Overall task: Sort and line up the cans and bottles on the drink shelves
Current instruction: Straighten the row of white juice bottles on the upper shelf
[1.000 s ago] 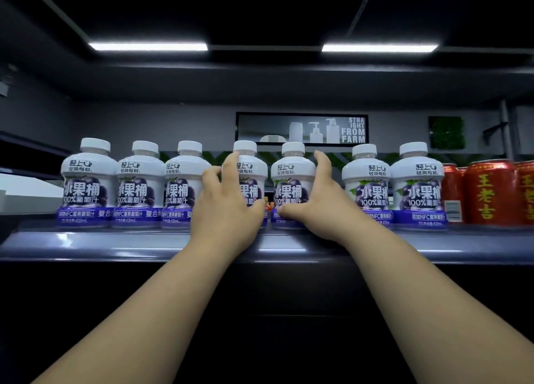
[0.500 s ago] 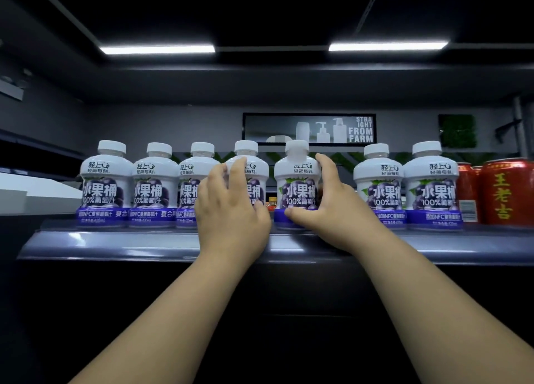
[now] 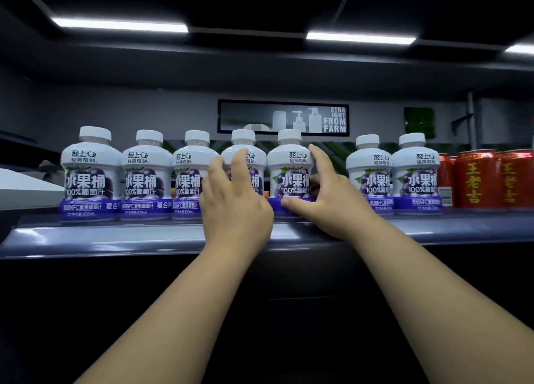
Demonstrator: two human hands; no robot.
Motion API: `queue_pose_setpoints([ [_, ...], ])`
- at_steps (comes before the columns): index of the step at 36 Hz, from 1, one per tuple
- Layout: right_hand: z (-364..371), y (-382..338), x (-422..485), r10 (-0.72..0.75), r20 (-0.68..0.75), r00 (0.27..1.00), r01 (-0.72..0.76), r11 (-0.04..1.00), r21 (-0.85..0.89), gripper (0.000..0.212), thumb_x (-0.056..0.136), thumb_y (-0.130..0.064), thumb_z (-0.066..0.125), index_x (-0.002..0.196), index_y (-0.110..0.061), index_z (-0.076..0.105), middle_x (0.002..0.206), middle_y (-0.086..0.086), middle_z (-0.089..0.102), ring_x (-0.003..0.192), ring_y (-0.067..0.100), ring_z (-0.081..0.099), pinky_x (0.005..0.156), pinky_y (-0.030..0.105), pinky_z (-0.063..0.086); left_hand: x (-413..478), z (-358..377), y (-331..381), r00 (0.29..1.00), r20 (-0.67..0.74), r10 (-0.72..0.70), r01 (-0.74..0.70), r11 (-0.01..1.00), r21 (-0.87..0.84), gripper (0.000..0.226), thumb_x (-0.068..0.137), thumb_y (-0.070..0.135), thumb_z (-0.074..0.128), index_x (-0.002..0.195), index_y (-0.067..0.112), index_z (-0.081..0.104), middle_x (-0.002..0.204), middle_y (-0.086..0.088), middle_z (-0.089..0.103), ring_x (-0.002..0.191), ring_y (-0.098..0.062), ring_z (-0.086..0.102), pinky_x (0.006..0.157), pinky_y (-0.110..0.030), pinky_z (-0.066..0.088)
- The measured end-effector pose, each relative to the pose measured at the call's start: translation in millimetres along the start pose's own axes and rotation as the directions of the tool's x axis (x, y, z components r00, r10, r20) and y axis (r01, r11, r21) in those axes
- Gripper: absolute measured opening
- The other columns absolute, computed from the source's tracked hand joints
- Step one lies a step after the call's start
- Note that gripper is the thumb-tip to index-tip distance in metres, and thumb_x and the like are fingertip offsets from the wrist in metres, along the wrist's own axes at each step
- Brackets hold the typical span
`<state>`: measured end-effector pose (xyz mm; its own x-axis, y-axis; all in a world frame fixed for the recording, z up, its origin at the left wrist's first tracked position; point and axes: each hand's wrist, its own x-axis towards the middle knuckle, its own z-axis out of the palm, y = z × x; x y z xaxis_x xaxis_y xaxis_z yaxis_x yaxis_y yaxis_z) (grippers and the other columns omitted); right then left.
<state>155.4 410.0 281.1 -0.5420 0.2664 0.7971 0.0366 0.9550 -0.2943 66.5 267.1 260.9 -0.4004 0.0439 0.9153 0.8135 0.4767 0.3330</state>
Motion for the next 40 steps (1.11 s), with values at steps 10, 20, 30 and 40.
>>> queue_pose_setpoints([
  [10,-8,1,-18,-0.018,-0.088,0.996,0.027,0.994,0.107,0.095,0.081,-0.056,0.072,0.156,-0.036,0.017,0.151,-0.006,0.043,0.137,0.015,0.043,0.109,0.039,0.042,-11,-4,3,0.985,0.003,0.171,-0.171,0.984,0.048,0.075,0.076,0.03,0.061,0.145,0.025,0.033,0.152,-0.015,0.028,0.14,-0.038,0.024,0.111,-0.056,0.025],
  [20,-81,79,-48,0.045,-0.273,0.961,-0.033,0.998,0.051,0.074,0.084,-0.034,0.074,0.147,-0.026,0.037,0.141,-0.002,0.044,0.13,0.016,0.04,0.102,0.027,0.032,-31,22,80,0.942,0.046,0.332,-0.333,0.943,0.013,0.07,0.074,0.039,0.049,0.141,0.019,0.041,0.14,-0.01,0.046,0.123,-0.032,0.044,0.1,-0.048,0.039],
  [30,-118,158,-16,0.104,-0.233,0.967,-0.135,0.983,-0.121,0.086,0.085,-0.054,0.065,0.152,-0.027,0.019,0.147,0.005,0.035,0.134,0.028,0.035,0.109,0.042,0.032,-7,98,163,0.967,0.163,0.196,-0.212,0.973,0.086,0.083,0.082,0.046,0.059,0.151,0.027,0.017,0.15,-0.009,0.027,0.132,-0.033,0.032,0.107,-0.048,0.035],
  [40,-109,171,-13,0.057,-0.191,0.98,-0.091,0.98,-0.179,0.091,0.085,-0.063,0.061,0.154,-0.027,0.013,0.136,0.006,0.055,0.114,0.036,0.059,0.085,0.042,0.048,-10,107,162,0.961,0.269,0.06,-0.102,0.984,0.145,0.093,0.085,0.063,0.06,0.151,0.039,-0.001,0.144,-0.009,0.037,0.119,-0.038,0.055,0.088,-0.045,0.046],
])
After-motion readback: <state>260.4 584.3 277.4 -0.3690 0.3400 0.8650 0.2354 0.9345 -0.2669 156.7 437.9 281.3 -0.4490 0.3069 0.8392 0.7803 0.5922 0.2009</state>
